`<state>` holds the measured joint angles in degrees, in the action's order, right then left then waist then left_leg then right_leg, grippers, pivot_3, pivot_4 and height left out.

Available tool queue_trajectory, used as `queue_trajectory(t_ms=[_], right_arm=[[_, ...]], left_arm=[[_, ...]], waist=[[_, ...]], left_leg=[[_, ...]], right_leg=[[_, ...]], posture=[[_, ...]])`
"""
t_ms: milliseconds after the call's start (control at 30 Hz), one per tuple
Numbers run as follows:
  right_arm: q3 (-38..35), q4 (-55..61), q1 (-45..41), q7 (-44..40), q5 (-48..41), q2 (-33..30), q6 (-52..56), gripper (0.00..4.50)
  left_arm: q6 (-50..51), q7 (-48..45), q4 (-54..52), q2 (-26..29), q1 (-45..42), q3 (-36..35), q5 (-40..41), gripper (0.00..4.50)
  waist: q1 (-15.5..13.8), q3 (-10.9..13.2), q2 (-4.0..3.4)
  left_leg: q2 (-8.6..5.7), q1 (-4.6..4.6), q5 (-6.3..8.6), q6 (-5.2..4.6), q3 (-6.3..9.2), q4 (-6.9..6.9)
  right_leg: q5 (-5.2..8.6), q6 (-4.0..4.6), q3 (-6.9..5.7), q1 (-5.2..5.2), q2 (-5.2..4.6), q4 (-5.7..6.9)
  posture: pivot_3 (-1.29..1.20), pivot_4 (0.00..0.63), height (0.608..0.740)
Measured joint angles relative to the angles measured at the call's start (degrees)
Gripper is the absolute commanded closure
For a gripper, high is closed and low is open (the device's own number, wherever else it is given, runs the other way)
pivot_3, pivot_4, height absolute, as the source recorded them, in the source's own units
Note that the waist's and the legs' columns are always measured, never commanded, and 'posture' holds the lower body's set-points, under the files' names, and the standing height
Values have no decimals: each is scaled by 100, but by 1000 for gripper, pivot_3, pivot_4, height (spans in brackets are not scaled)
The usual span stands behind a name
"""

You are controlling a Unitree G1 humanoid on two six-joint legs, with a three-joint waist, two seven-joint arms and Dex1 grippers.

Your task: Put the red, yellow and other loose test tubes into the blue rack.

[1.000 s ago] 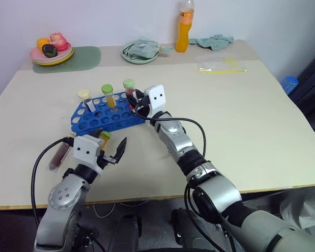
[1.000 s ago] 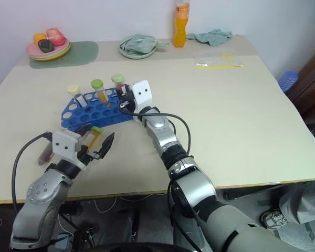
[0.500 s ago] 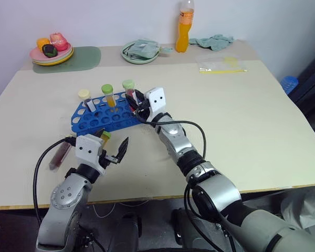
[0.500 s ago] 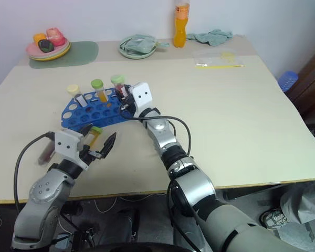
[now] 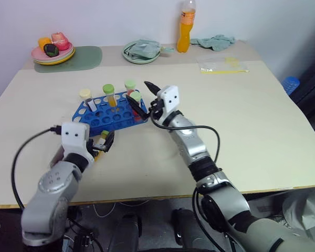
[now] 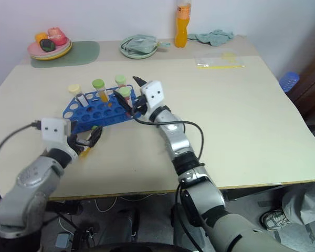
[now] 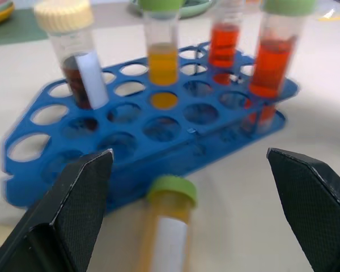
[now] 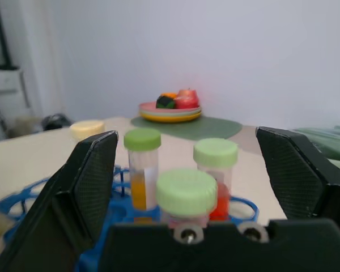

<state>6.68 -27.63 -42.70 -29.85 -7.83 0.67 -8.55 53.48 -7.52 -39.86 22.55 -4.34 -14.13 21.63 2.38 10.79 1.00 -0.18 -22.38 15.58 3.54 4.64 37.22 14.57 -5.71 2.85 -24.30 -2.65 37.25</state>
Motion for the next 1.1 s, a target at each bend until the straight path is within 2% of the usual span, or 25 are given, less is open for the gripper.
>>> queue_trajectory(t_ms=[67, 100, 167, 333, 500, 700, 800, 833, 967, 1000, 1100], right_arm=[[31, 705, 254, -493, -160, -537, 462, 206], [68, 1075, 372, -814, -254, -839, 701, 206], [122, 1614, 543, -1252, -391, -1217, 1046, 206], [423, 2879, 1064, -2354, -905, -2061, 1957, 206], [585, 3474, 1256, -2670, -1062, -2315, 2365, 206], [693, 3702, 1528, -2687, -1043, -2439, 2579, 206], [812, 3801, 1596, -2749, -1034, -2558, 2692, 141], [830, 3830, 1606, -2763, -1034, -2587, 2700, 141], [845, 3880, 1617, -2795, -1036, -2639, 2704, 141], [845, 3880, 1617, -2800, -1036, -2651, 2704, 141], [854, 3880, 1617, -2816, -1036, -2657, 2703, 141]], left_arm=[[1518, -31, -59, 546, -788, -73, 277, 0], [2419, -221, -24, 1153, -1246, -8, 558, 0], [3389, -445, 149, 1984, -1680, 72, 1123, 0], [3855, -128, 1109, 2688, -2064, 655, 2553, 0], [3854, 706, 1719, 2856, -2393, 1035, 3402, 0], [3854, 1932, 2508, 2450, -2608, 1136, 4024, 0], [3855, 2435, 2687, 2307, -2710, 1150, 4321, 896], [3854, 2599, 2763, 2245, -2754, 1147, 4398, 1316], [3854, 3148, 2887, 2083, -2800, 1118, 4784, 3398], [3854, 3254, 2903, 2078, -2801, 1109, 4849, 3704], [3854, 3379, 2815, 2287, -2761, 1110, 5195, 3704]], waist=[[-10, 3, 6], [16, 5, 8], [109, 4, -9], [159, 11, -10], [92, 10, -9], [-1, 11, -5], [-16, 11, -5], [-18, 11, -5], [-15, 9, -3], [-12, 9, -3], [7, 10, -1]], left_leg=[[-1, -4, 0, 0, 11, 4], [0, -4, 0, 0, 14, 3], [-1, 13, 0, 0, 1, -13], [11, 10, -1, 2, 7, -15], [-1, 9, -2, 5, 7, -8], [-2, 4, -4, 8, 6, -6], [-4, 3, -7, 13, 7, -5], [-5, 4, -7, 14, 7, -5], [-5, 4, -8, 16, 7, -5], [-5, 5, -8, 16, 7, -5], [-4, 4, -10, 19, 7, -5]], right_leg=[[1, -1, -10, 3, 2, 1], [1, -1, -12, 4, 5, 2], [4, -5, 4, 6, 4, -1], [12, -1, 3, -4, 14, 6], [11, -1, 4, 1, -3, 8], [11, -1, 2, -1, -5, 5], [11, -1, 2, -1, -7, 5], [10, -1, 1, -1, -7, 6], [10, -1, 1, -1, -6, 7], [10, -1, 2, -1, -6, 8], [10, -1, 2, -4, -5, 8]], posture=[[0, 150, 740], [0, 150, 740], [0, 150, 740], [0, 150, 740], [0, 150, 740], [0, 150, 740], [0, 150, 740], [0, 150, 740], [0, 150, 740], [0, 150, 740], [0, 150, 740]])
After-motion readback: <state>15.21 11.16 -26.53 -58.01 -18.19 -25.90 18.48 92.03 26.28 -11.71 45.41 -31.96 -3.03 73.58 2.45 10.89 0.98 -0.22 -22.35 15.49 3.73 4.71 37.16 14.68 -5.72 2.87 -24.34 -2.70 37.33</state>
